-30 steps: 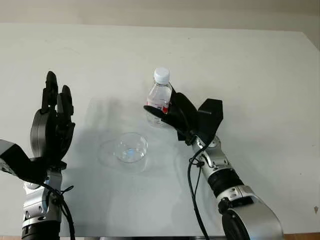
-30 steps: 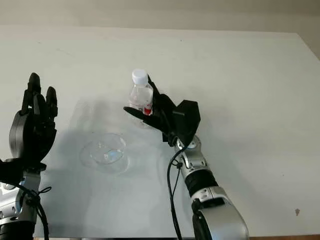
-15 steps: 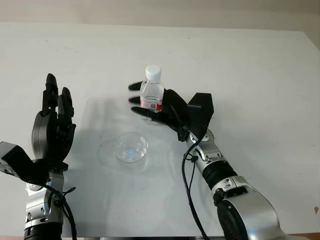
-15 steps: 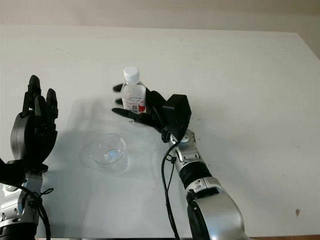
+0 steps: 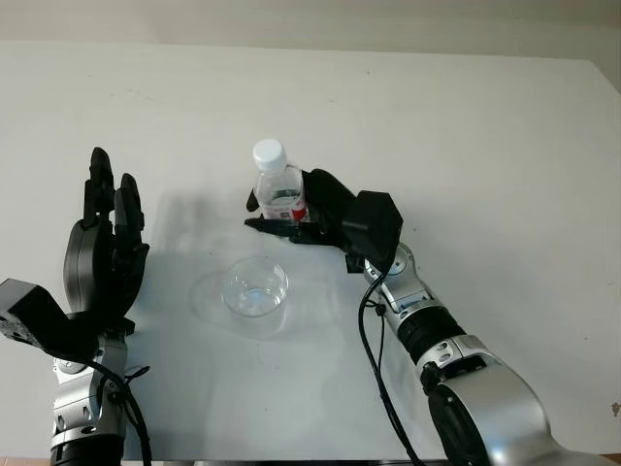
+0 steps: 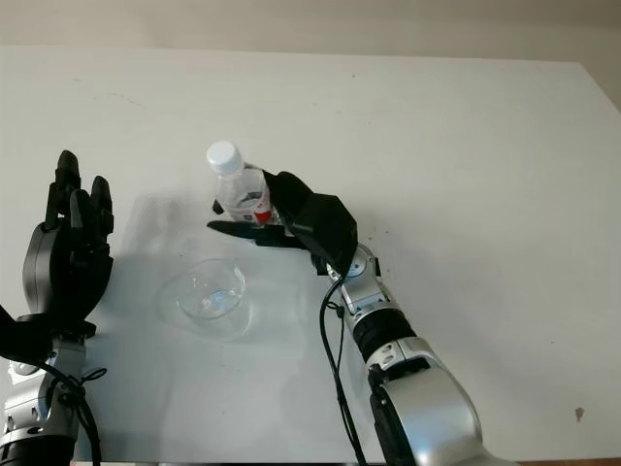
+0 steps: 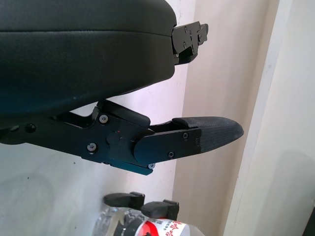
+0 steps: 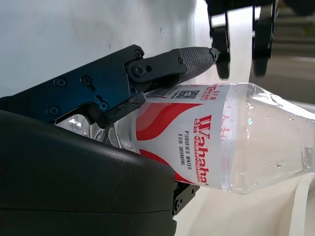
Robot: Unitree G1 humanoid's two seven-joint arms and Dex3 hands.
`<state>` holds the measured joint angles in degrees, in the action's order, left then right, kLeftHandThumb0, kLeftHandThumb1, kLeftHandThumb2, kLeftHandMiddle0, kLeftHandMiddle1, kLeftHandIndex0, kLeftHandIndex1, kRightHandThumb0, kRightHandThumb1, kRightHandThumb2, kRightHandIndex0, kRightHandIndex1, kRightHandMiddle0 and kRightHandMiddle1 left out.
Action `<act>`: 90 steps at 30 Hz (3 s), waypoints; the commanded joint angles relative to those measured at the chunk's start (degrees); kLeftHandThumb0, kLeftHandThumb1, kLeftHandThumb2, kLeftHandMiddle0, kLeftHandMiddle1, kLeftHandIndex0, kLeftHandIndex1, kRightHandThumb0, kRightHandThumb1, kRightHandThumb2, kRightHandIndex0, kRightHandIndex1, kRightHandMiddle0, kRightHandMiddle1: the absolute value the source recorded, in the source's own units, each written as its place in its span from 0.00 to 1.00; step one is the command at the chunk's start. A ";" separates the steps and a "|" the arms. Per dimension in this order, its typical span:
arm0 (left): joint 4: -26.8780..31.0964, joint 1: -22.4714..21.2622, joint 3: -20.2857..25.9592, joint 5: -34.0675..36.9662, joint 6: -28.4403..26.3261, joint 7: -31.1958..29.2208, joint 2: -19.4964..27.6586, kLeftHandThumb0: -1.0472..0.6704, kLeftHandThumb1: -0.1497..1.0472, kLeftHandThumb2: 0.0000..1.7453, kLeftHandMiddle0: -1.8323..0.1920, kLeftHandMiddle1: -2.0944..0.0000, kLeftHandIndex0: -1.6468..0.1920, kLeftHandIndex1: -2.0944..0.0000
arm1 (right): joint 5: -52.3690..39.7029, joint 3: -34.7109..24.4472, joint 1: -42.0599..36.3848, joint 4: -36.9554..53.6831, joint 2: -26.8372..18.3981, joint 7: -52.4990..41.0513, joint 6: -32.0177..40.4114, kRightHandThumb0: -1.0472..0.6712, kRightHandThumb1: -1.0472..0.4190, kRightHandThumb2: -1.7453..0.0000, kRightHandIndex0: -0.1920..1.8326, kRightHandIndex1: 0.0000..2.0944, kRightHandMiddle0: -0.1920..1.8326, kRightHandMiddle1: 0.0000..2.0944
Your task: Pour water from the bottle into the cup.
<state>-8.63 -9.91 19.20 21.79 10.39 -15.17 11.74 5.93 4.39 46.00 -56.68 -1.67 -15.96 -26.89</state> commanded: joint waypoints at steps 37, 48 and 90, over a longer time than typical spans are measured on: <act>-0.38 -0.86 -0.73 -0.99 0.54 0.93 -0.14 0.16 1.00 0.30 0.98 0.97 0.98 0.97 | 52.33 21.75 8.00 12.40 -22.91 55.80 -17.78 0.34 0.00 0.84 0.68 1.00 0.55 1.00; -2.65 -2.07 -0.49 -0.30 1.47 -0.44 -0.45 0.16 1.00 0.30 0.99 0.98 0.99 0.98 | 64.01 29.59 12.05 12.28 -25.30 76.59 -11.12 0.33 0.00 0.85 0.71 1.00 0.57 1.00; -3.06 -2.17 -0.63 -0.44 2.22 -0.17 -1.21 0.16 1.00 0.31 1.00 0.97 1.00 0.98 | 43.45 26.57 12.21 9.52 -24.37 69.02 -16.31 0.35 0.00 0.85 0.72 1.00 0.59 1.00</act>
<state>-11.35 -12.20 18.73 21.58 12.03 -15.28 10.92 56.65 34.71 60.35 -45.90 -27.35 57.99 -40.18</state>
